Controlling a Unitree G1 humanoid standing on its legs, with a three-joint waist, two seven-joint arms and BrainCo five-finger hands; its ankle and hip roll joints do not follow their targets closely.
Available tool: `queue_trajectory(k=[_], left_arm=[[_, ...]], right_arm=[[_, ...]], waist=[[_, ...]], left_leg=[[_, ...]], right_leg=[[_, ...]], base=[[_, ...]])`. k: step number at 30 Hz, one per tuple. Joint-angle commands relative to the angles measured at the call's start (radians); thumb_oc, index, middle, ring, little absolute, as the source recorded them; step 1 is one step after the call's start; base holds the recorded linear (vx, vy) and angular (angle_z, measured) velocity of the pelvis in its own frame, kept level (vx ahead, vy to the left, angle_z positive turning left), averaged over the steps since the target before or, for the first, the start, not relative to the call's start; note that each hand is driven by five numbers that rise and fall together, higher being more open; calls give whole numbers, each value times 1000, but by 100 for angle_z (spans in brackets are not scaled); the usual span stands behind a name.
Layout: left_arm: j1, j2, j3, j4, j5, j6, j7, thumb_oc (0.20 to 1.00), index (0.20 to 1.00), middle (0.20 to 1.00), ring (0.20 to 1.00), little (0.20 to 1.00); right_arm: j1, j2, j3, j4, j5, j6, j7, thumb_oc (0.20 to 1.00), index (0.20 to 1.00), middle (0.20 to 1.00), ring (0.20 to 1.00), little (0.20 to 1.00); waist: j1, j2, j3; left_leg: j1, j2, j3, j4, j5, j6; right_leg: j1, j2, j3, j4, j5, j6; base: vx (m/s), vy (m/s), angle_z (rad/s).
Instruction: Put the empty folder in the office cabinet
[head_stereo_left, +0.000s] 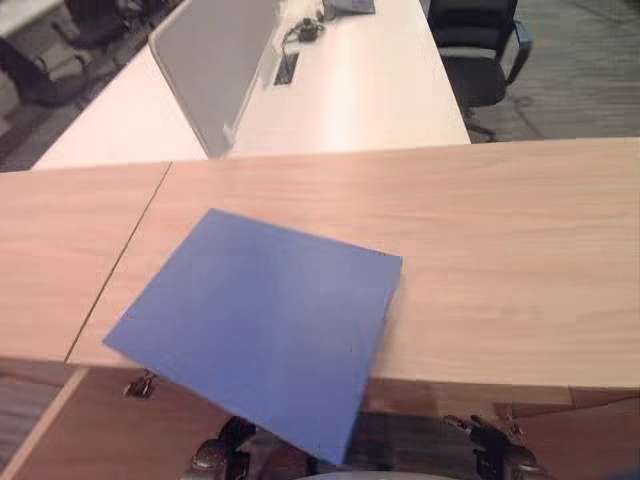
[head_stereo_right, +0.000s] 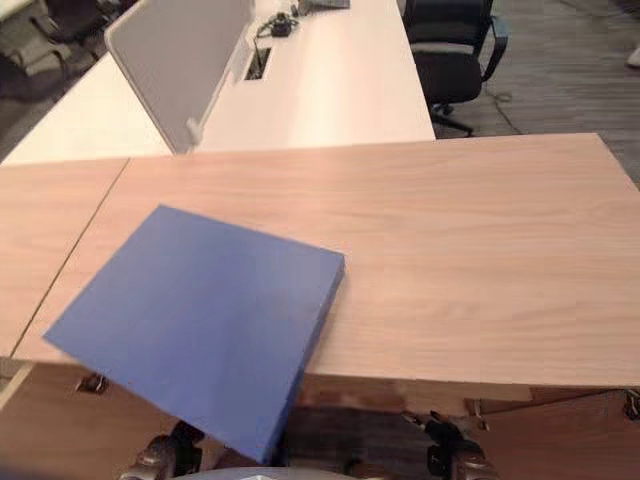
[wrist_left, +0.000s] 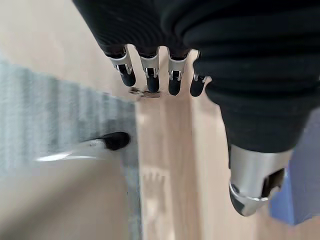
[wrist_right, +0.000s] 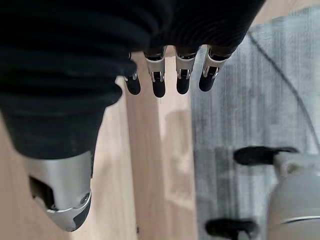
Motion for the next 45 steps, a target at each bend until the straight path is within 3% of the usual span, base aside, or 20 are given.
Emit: queue_trajectory(k=[1,5,19,20,23,25,26,29,32,37,38,45], left_arm=[[-23,10,5,-18,14,-18,4,1000,1000,1000,1000,1000],[-28,27,15,-29,12,-16,8,1000,1000,1000,1000,1000],[-17,31,12,-29,27,-15,2,1000,1000,1000,1000,1000],[-19,31,13,-28,28,-14,3,1000,1000,1000,1000,1000],[-36,43,12,-30,11,-18,10,1000,1000,1000,1000,1000],[-48,58,10,-39,4,-15,10,1000,1000,1000,1000,1000],[-56,64,10,-40,0,-12,9,1000,1000,1000,1000,1000],[-52,66,18,-44,0,-9,7,1000,1000,1000,1000,1000],[-31,65,27,-48,-6,-9,3,1000,1000,1000,1000,1000],[-15,49,42,-35,-13,-12,4,1000,1000,1000,1000,1000],[-13,42,37,-30,-13,-11,1,1000,1000,1000,1000,1000],[-9,12,32,-8,-22,-4,-3,1000,1000,1000,1000,1000]], right_arm=[[15,11,-26,-15,-6,-4,16,1000,1000,1000,1000,1000],[18,33,-26,-21,3,0,21,1000,1000,1000,1000,1000],[15,53,-2,-42,-9,2,27,1000,1000,1000,1000,1000],[11,57,1,-52,-6,0,27,1000,1000,1000,1000,1000],[-33,64,23,-71,6,-7,22,1000,1000,1000,1000,1000],[-48,69,33,-80,5,-9,21,1000,1000,1000,1000,1000],[-59,70,42,-85,0,-13,17,1000,1000,1000,1000,1000],[-64,72,48,-90,-10,-15,17,1000,1000,1000,1000,1000],[-52,75,50,-81,-24,-11,22,1000,1000,1000,1000,1000],[-31,58,58,-78,-47,-9,27,1000,1000,1000,1000,1000],[-26,47,61,-79,-53,-9,26,1000,1000,1000,1000,1000],[-24,10,55,-58,-53,-16,22,1000,1000,1000,1000,1000]], waist=[[35,-5,-4],[38,-18,-8],[57,-51,-10],[58,-54,-7],[60,-61,13],[73,-57,26],[101,-50,23],[130,-43,3],[174,-61,-24],[167,-40,-31],[162,-31,-25],[146,-1,5]], left_leg=[[78,29,-3,76,-179,-19],[103,10,10,46,-189,8],[129,2,27,38,-213,29],[130,-1,33,36,-216,31],[82,7,69,27,-194,23],[35,21,83,52,-182,24],[-19,33,104,72,-163,27],[-48,40,127,74,-139,30],[-59,31,141,85,-118,24],[-58,83,116,89,-63,-21],[-61,101,101,83,-37,-38],[-50,168,66,64,41,-88]], right_leg=[[-177,-170,60,50,95,139],[-199,-178,89,88,94,158],[-203,-184,86,82,115,183],[-206,-187,89,70,128,186],[-282,-197,130,27,242,219],[-290,-197,126,50,215,217],[-263,-208,71,108,169,205],[-216,-211,30,157,131,200],[-128,-228,16,161,129,209],[-72,-182,-5,80,19,174],[-54,-162,-11,48,0,154],[9,-91,-32,-36,-20,111]], base=[[151,332,7],[47,192,4],[26,32,-1],[-62,3,-17],[-187,-83,-38],[-318,-113,-45],[-299,-72,-30],[-191,-54,-27],[-99,-168,-35],[-61,-270,1],[-78,-217,15],[-104,-180,12]])
